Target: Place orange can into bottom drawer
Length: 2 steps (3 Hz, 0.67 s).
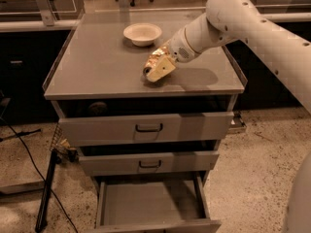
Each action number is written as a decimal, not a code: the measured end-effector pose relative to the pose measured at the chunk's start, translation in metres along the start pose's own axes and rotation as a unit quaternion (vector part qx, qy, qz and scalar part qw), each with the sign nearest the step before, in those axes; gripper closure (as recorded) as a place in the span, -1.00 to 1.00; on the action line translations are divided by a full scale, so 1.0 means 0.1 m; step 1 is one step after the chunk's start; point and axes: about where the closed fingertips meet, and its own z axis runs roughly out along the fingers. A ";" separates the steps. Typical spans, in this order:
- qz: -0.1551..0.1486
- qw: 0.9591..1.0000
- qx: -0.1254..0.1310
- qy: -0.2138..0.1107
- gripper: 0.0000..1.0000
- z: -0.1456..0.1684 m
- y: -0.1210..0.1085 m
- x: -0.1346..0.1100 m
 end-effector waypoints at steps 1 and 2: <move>-0.016 1.000 -0.010 -0.014 1.00 -0.29 0.16 -0.03; -0.034 0.999 -0.020 -0.032 1.00 -0.67 0.50 0.00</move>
Offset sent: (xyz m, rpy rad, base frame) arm -0.1386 -0.0514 0.0522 0.0569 -0.0522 0.1330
